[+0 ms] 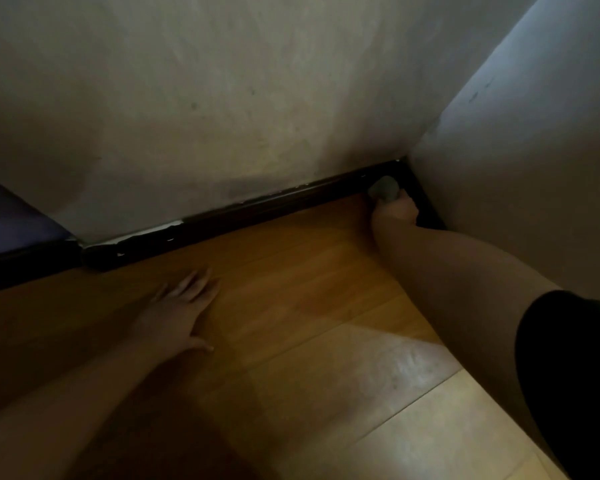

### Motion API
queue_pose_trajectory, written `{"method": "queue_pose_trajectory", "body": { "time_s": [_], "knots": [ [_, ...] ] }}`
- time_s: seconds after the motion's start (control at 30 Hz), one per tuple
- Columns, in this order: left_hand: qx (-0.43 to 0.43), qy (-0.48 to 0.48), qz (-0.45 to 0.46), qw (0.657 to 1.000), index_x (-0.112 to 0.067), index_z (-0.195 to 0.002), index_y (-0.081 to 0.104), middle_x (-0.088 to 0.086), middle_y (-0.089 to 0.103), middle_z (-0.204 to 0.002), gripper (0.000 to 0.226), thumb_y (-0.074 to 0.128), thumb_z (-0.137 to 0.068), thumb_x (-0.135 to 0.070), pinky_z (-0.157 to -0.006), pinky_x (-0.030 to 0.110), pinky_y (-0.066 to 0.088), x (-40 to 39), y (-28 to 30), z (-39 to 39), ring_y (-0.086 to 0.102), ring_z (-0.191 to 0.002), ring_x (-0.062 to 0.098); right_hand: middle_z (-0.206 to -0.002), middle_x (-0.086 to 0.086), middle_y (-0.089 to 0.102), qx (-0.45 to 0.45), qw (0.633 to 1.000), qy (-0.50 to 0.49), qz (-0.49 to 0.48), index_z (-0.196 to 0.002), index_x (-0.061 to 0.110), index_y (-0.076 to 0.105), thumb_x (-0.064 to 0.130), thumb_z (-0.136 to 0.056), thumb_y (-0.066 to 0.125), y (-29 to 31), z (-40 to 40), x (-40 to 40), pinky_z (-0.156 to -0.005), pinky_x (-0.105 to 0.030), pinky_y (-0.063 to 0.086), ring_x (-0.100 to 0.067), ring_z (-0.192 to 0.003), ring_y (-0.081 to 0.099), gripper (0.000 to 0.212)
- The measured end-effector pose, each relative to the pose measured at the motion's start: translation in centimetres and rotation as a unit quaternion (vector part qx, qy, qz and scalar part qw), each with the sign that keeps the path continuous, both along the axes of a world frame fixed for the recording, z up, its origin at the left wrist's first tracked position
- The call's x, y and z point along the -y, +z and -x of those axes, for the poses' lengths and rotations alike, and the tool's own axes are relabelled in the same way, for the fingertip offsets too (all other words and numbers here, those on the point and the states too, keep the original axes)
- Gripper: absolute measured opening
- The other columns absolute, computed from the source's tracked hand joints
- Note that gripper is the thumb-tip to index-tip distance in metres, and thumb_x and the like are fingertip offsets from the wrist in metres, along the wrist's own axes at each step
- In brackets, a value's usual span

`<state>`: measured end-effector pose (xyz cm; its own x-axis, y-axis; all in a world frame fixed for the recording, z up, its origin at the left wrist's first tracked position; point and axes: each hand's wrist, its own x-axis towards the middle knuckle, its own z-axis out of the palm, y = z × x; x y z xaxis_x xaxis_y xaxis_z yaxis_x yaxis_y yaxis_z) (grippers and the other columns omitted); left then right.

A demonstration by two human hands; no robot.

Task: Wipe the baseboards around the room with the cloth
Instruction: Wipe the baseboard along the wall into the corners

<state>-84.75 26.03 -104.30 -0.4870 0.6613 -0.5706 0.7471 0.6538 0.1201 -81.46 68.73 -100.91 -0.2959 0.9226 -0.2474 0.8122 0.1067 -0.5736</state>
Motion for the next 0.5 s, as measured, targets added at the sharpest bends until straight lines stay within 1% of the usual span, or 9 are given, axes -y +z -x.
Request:
{"method": "queue_pose_trajectory", "body": {
  "time_s": [0.1, 0.13, 0.2, 0.27, 0.33, 0.4, 0.5],
  "knots": [
    [0.002, -0.006, 0.013, 1.0, -0.035, -0.143, -0.028, -0.007, -0.041, -0.149, 0.12, 0.062, -0.074, -0.075, -0.122, 0.046, 0.006, -0.3, 0.1, 0.2, -0.028, -0.14, 0.01, -0.132, -0.02, 0.057, 0.001, 1.0, 0.001, -0.013, -0.139, 0.012, 0.054, 0.02, -0.099, 0.051, -0.5, 0.2, 0.0, -0.101, -0.044, 0.046, -0.038, -0.123, 0.054, 0.041],
    [0.002, -0.008, 0.016, 1.0, -0.036, -0.143, -0.029, -0.008, -0.041, -0.15, 0.119, 0.061, -0.074, -0.075, -0.122, 0.046, 0.006, -0.3, 0.2, 0.2, -0.028, -0.141, 0.01, -0.131, -0.02, 0.057, 0.009, 1.0, 0.009, -0.015, -0.14, 0.014, 0.054, 0.02, -0.098, 0.052, -0.8, 0.1, 0.4, -0.099, -0.044, 0.047, -0.039, -0.121, 0.055, 0.042],
    [0.002, -0.012, 0.022, 1.0, -0.038, -0.141, -0.031, -0.009, -0.042, -0.15, 0.118, 0.059, -0.075, -0.076, -0.122, 0.046, 0.006, -0.3, 0.4, 0.3, -0.03, -0.139, 0.01, -0.134, -0.02, 0.055, 0.047, 0.997, 0.047, -0.028, -0.147, 0.016, 0.045, 0.021, -0.098, 0.053, -1.4, 0.0, 1.3, -0.099, -0.043, 0.045, -0.038, -0.123, 0.053, 0.05],
    [0.001, -0.015, 0.024, 1.0, -0.038, -0.141, -0.031, -0.009, -0.041, -0.15, 0.118, 0.058, -0.075, -0.077, -0.123, 0.046, 0.008, -0.3, 0.7, 0.3, -0.028, -0.142, 0.012, -0.137, -0.02, 0.053, 0.098, 0.989, 0.104, -0.045, -0.151, 0.014, 0.037, 0.023, -0.101, 0.049, -1.5, -0.1, 2.6, -0.098, -0.038, 0.042, -0.036, -0.124, 0.052, 0.052],
    [0.0, -0.009, 0.014, 1.0, -0.037, -0.145, -0.027, -0.01, -0.038, -0.152, 0.119, 0.06, -0.074, -0.076, -0.123, 0.046, 0.009, -0.4, 0.9, 0.2, -0.024, -0.147, 0.013, -0.134, -0.017, 0.057, 0.117, 0.98, 0.144, -0.071, -0.151, 0.018, 0.036, 0.032, -0.099, 0.051, -1.3, -0.5, 4.7, -0.093, -0.033, 0.044, -0.034, -0.121, 0.056, 0.056],
    [0.001, -0.005, 0.007, 1.0, -0.037, -0.15, -0.02, -0.011, -0.036, -0.153, 0.119, 0.061, -0.073, -0.076, -0.122, 0.046, 0.01, -0.5, 1.0, 0.2, -0.021, -0.148, 0.013, -0.13, -0.014, 0.061, 0.094, 0.978, 0.171, -0.067, -0.149, 0.02, 0.04, 0.037, -0.096, 0.055, -1.2, -0.7, 7.7, -0.093, -0.034, 0.046, -0.034, -0.118, 0.059, 0.058],
    [0.002, -0.006, 0.001, 1.0, -0.035, -0.155, -0.013, -0.01, -0.034, -0.154, 0.118, 0.06, -0.073, -0.077, -0.123, 0.046, 0.01, -0.3, 1.1, 0.2, -0.018, -0.149, 0.014, -0.128, -0.014, 0.061, 0.045, 0.984, 0.172, 0.023, -0.144, 0.018, 0.047, 0.041, -0.094, 0.06, -1.4, 0.0, 12.4, -0.097, -0.041, 0.049, -0.034, -0.119, 0.058, 0.056]
  ]
}}
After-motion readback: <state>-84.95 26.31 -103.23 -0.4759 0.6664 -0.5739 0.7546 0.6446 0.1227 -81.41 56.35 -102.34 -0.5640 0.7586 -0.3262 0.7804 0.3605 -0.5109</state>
